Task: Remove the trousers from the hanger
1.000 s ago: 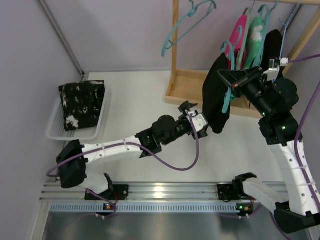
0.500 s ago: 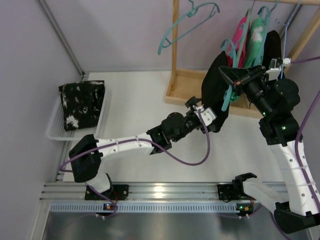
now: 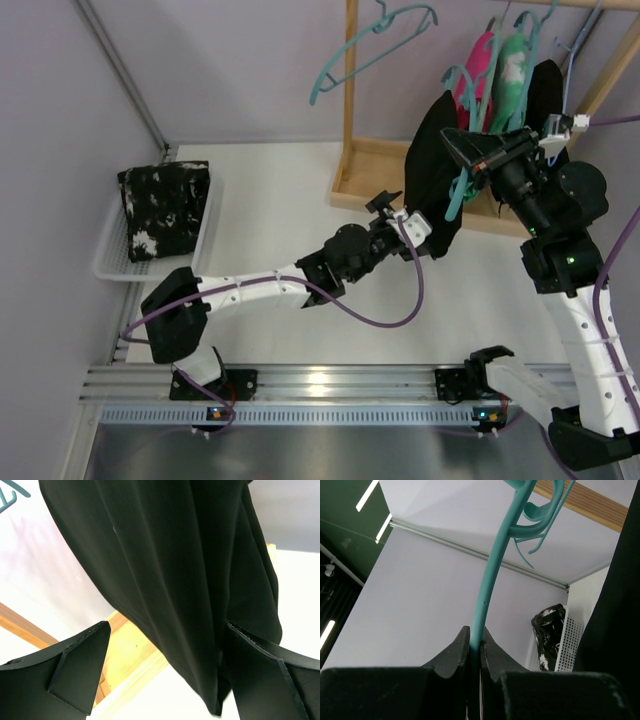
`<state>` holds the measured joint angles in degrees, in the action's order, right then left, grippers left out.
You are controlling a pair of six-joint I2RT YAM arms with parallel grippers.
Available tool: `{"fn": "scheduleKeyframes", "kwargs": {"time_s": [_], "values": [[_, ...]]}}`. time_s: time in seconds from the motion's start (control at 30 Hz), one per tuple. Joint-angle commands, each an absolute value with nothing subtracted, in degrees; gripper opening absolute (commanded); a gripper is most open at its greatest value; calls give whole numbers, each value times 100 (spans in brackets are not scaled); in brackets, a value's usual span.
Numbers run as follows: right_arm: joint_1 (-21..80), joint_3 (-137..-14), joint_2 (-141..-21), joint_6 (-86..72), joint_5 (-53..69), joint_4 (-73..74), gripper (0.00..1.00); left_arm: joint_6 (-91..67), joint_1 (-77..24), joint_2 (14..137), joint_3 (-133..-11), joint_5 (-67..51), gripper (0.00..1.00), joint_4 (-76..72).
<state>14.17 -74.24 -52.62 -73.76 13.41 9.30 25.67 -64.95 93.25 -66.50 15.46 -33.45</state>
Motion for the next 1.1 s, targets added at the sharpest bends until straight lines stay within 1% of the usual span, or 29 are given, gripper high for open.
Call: {"fn": "scheduleKeyframes", "kwargs": {"time_s": [0.0,0.17,0.4,0.53,0.63,0.67,0.73,0.77,0.87,0.9,0.93,1.0,1.03,1.07], "values": [[1485,-7611,-5054,-7348,1441,-255,0,2707,-6478,8965,-6522,1520,96,-3762],[1468,-7611,-5054,-7470,1459,-290,0,2698,-6434,9035,-6600,1591,96,-3762],[1477,-7585,-5036,-7664,1468,-211,0,2663,-6320,9333,-7048,1714,96,-3779],[1477,-7567,-5010,-7655,1468,-211,0,2672,-6258,9334,-7102,1758,92,-3779],[1477,-7541,-4992,-7664,1476,-211,0,2716,-6223,9255,-7058,1775,82,-3779],[1485,-7532,-4992,-7673,1477,-220,0,2725,-6214,9237,-7040,1775,72,-3779],[1477,-7523,-4983,-7673,1485,-229,0,2716,-6188,9185,-7031,1767,62,-3771],[1477,-7523,-4983,-7673,1477,-229,0,2716,-6179,9158,-7023,1767,53,-3771],[1477,-7515,-4983,-7638,1450,-202,0,2725,-6179,9097,-7022,1740,38,-3771],[1477,-7515,-4983,-7629,1433,-167,0,2725,-6179,9079,-7031,1740,26,-3779],[1477,-7523,-4992,-7603,1433,-150,0,2742,-6179,9053,-7040,1740,18,-3779],[1477,-7515,-4983,-7576,1415,-141,0,2742,-6179,8983,-7014,1775,8,-3779],[1477,-7506,-4992,-7541,1406,-141,0,2768,-6179,8965,-7005,1793,0,-3771],[1477,-7497,-5001,-7524,1398,-167,0,2786,-6179,8930,-6996,1810,0,-3753]]}}
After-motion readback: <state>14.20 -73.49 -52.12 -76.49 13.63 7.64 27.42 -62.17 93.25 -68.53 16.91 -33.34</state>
